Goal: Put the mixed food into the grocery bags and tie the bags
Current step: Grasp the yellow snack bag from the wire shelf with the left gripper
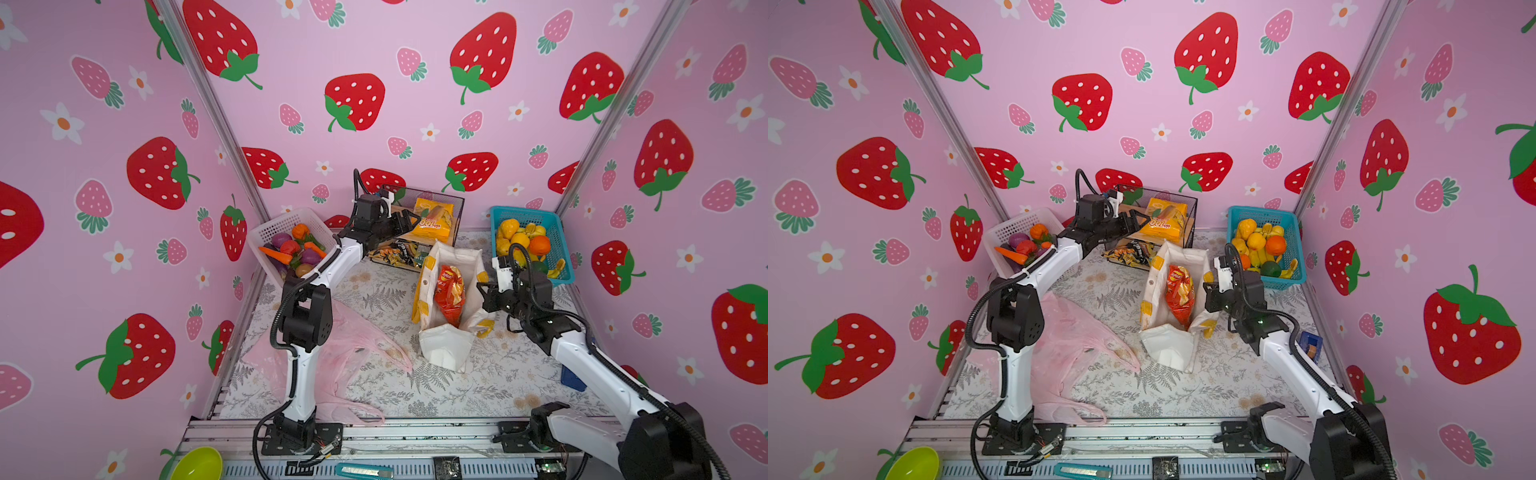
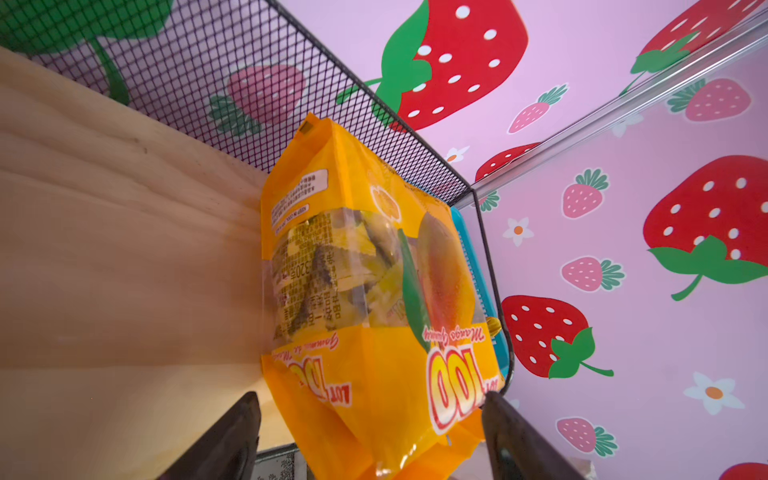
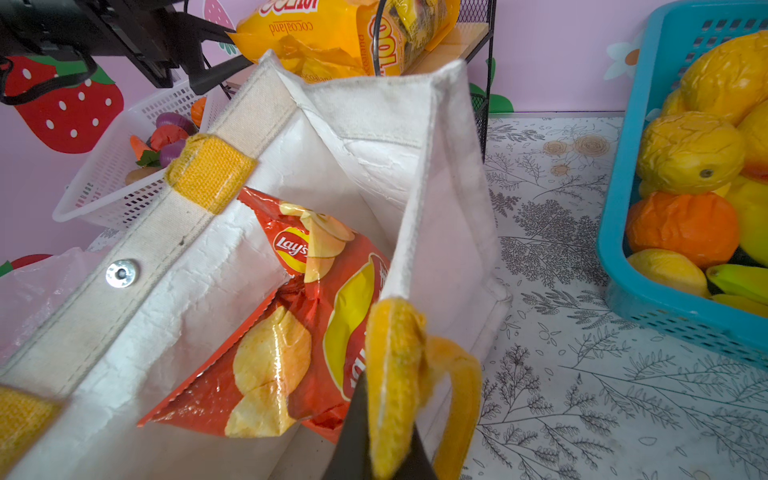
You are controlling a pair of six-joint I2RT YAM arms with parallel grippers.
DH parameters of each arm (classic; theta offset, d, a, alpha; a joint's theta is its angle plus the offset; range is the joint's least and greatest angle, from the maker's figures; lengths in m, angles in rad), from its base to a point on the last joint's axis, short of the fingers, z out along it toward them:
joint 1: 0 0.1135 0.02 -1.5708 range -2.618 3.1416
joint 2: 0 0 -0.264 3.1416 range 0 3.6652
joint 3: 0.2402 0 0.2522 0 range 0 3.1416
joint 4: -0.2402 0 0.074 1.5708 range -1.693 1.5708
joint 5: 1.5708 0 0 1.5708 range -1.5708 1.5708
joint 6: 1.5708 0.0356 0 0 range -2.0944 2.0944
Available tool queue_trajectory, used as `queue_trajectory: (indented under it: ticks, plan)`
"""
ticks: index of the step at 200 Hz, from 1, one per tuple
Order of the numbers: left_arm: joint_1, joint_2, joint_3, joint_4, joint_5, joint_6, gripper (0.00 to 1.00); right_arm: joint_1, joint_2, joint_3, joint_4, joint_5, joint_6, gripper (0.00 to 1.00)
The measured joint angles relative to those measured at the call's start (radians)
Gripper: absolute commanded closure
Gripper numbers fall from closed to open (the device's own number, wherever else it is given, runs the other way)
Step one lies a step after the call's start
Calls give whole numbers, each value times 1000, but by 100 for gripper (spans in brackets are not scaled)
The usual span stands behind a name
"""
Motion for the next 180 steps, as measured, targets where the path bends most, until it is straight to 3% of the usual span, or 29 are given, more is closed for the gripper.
queue_trajectory:
  ticks: [59,164,168,180]
  plan:
    - [-22,47,58,-60,-21,17,32,0,0,-9,14,0,0,94]
    - [-32,46,72,-56,-36,27,93,0,0,-14,20,0,0,94]
    - [-32,46,72,-56,-36,37,100,0,0,-14,20,0,0,94]
    - [-32,46,72,-53,-33,39,100,0,0,-14,20,0,0,94]
